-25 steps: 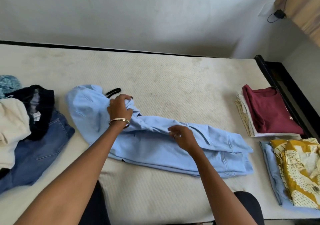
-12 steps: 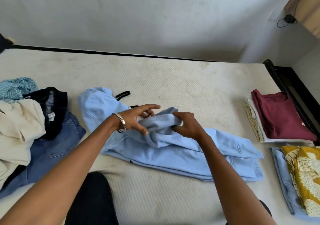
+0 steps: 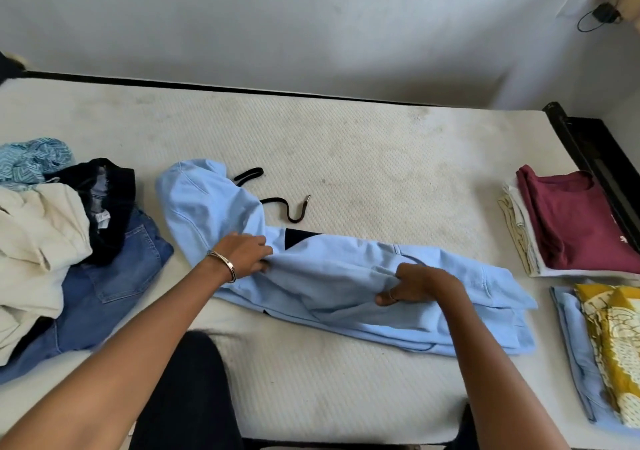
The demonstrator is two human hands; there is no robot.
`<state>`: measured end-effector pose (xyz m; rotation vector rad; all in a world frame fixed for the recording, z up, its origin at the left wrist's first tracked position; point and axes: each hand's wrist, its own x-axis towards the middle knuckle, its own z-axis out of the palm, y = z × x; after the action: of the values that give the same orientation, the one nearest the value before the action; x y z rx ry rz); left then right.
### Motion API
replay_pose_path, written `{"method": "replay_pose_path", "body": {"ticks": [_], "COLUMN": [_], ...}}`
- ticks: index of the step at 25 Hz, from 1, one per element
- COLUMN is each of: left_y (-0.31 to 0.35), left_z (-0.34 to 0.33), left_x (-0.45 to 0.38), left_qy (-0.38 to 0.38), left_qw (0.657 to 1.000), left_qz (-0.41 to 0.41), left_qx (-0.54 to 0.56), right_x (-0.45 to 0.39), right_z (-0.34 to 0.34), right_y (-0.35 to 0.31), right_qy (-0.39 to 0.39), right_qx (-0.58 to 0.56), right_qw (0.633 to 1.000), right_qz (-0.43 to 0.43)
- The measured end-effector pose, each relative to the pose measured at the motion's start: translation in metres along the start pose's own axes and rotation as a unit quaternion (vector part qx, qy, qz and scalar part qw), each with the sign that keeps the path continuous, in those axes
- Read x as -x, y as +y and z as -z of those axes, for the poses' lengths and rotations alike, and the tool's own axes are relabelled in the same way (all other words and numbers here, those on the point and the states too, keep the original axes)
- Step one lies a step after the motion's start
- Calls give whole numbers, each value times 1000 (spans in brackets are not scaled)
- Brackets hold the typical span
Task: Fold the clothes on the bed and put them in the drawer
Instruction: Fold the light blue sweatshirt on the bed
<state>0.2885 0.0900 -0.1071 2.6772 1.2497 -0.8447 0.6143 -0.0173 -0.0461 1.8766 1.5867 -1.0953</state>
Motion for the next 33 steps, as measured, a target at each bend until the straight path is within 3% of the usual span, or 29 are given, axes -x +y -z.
{"method": "replay_pose_path", "body": {"ticks": [2, 4, 6, 8, 9, 12, 16, 18, 20, 21, 22, 24, 25, 27, 30, 33], "left_y": [-18, -28, -32, -35, -35, -35, -42, -44, -41, -38, -34, -11, -3, 3, 2, 4], "left_z": [0, 10, 28, 45, 51, 47, 8, -5, 3, 10, 19, 23, 13, -14, -23, 9], "left_x": [-5, -14, -28, -42, -50, -63, -47, -41, -43, -47, -53, -60, -67, -79, -96, -82], "left_qy": [-34, 1, 114, 252, 279, 182, 77, 58, 156, 225, 240, 72, -27, -126, -99, -161], "left_qw": [997, 994, 980, 932, 907, 893, 936, 940, 938, 940, 953, 982, 982, 979, 983, 978], "left_qz": [36, 81, 163, 243, 274, 338, 318, 323, 296, 236, 140, -73, -122, -92, -72, -51], "left_qx": [-60, -79, -22, 93, 154, 235, 128, 88, 87, 96, 118, 157, 141, 131, 138, 121], "right_x": [20, 38, 42, 38, 35, 29, 9, 1, -5, -7, -8, -4, 1, 11, 22, 32], "right_z": [17, 38, 55, 60, 60, 51, 21, 6, -4, -7, -9, -6, -3, 4, 15, 30], "right_y": [1, 1, 6, 12, 13, 4, -14, -16, -14, -13, -13, -14, -16, -19, -12, 13], "right_qy": [-28, -31, 18, 71, 77, 14, -93, -137, -131, -121, -113, -97, -91, -91, -31, 72], "right_qx": [-74, -152, -192, -205, -216, -223, -67, -20, -18, -37, -66, -114, -140, -220, -356, -467], "right_qw": [996, 986, 978, 973, 970, 969, 986, 982, 981, 981, 978, 970, 961, 928, 864, 808], "right_qz": [31, 70, 82, 76, 78, 108, 120, 127, 139, 149, 162, 191, 218, 287, 354, 353]}}
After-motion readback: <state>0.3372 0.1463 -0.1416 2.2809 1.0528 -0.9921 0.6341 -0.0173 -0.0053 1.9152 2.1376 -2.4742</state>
